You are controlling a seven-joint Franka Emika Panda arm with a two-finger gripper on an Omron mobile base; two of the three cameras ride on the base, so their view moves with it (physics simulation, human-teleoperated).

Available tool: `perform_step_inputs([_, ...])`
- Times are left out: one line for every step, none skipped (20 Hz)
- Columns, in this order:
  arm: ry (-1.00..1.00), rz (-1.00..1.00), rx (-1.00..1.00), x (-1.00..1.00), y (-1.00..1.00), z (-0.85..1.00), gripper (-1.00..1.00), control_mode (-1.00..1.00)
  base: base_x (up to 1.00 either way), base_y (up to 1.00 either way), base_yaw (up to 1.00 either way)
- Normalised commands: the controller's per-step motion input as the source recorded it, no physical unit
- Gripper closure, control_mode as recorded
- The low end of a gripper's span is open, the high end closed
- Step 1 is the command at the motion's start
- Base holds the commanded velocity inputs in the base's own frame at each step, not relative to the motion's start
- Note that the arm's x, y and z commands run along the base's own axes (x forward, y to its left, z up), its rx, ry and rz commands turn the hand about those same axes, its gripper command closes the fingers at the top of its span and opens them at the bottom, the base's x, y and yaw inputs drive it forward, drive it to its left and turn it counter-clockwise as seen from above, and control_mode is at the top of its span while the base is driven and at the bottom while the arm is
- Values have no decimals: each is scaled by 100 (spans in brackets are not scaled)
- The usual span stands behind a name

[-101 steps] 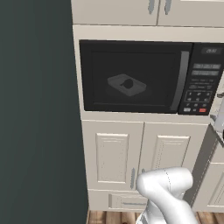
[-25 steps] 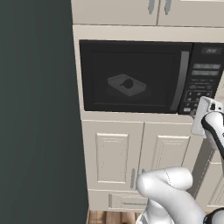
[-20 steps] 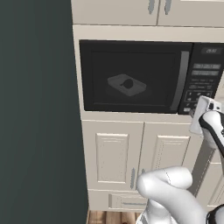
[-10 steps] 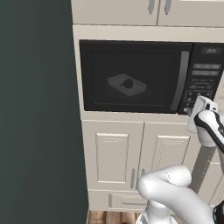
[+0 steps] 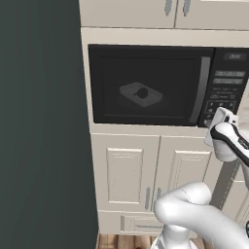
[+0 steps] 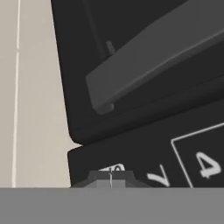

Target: Place the tupperware containing the shrimp and tomato meal in the microwave. Close the microwave door and press the start button to reheat the meal.

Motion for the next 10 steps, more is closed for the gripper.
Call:
perform_step_inputs([-2,-6,0,19,-15,-22,100,-100,0,0,0])
perform_step_inputs([-2,-6,0,18,-16,-24,100,-100,0,0,0])
perform_step_inputs([-3,-7,0,19,-15,-25,100,-100,0,0,0])
perform_step_inputs([-3,-7,0,20,-15,-24,100,-100,0,0,0])
perform_step_inputs([-3,-7,0,23,-14,-22,100,-100,0,0,0])
perform_step_inputs([-3,-7,0,26,-13,-19,100,-100,0,0,0])
perform_step_inputs([-3,-8,0,29,-12,-16,100,-100,0,0,0])
perform_step_inputs([-4,-8,0,31,-11,-14,100,-100,0,0,0])
perform_step_inputs([-3,-9,0,32,-11,-14,100,-100,0,0,0])
perform_step_inputs([-1,-9,0,36,-14,-11,100,-100,0,0,0])
